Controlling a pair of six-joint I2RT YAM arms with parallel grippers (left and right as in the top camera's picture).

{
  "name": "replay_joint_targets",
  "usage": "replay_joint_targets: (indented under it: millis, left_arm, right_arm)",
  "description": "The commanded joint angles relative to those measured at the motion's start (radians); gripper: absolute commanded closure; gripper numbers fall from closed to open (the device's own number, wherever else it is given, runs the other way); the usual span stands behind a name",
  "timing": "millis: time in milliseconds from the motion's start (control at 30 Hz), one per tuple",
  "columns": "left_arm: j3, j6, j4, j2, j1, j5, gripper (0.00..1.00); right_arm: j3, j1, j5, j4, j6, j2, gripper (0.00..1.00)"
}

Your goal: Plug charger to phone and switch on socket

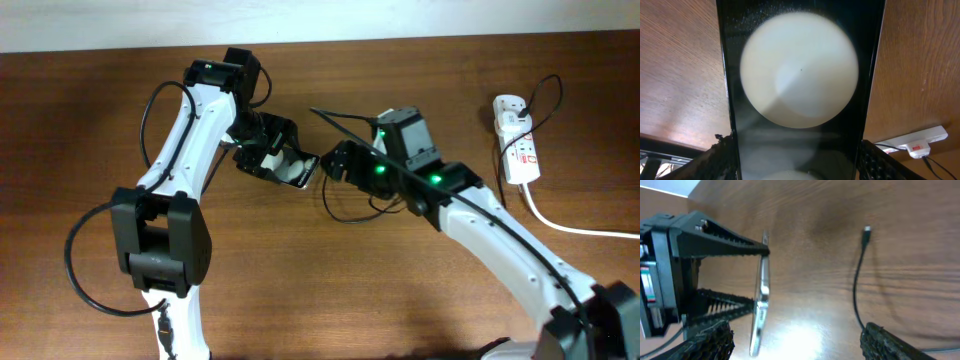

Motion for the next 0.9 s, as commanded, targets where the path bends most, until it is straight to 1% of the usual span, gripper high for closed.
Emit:
replay_joint_targets:
  millis: [0, 133, 167, 233, 367, 433, 667, 867]
  left_arm:
    - [0.023, -0.011, -0.002, -0.039, -0.004, 0.003, 1.00]
    - [0.023, -0.011, -0.001, -0.039, -0.004, 0.003, 1.00]
    - [0.023, -0.011, -0.001, -0.039, -0.004, 0.003, 1.00]
    - [0.023, -0.011, -0.001, -0.039, -0.004, 0.003, 1.00]
    - [0.023, -0.011, -0.001, -0.039, -0.004, 0.003, 1.00]
    - [0.023, -0.011, -0.001, -0.039, -0.004, 0.003, 1.00]
    - [0.023, -0.011, -0.001, -0.039, -0.004, 0.004, 1.00]
    - [0.023, -0.011, -0.002, -0.039, -0.004, 0.003, 1.00]
  right_arm:
    - [0.015, 0.032, 0.008, 0.041, 0.029, 0.035, 0.15]
    - [0.015, 0.052, 0.023, 0.083, 0.110, 0.072, 0.16]
    - [0.015, 0.057, 0.024, 0.101, 0.148, 0.087, 0.18]
    - [0.015, 0.066, 0.023, 0.132, 0.174, 0.107, 0.21]
    - [0.015, 0.087, 0.023, 0.166, 0.183, 0.136, 0.23]
    - [0.015, 0.098, 0.038, 0.179, 0.200, 0.146, 0.27]
    - [0.015, 0.119, 0.067, 0.215, 0.201, 0.152, 0.33]
    - [0.015, 0.147, 0.129, 0.233, 0.231, 0.152, 0.40]
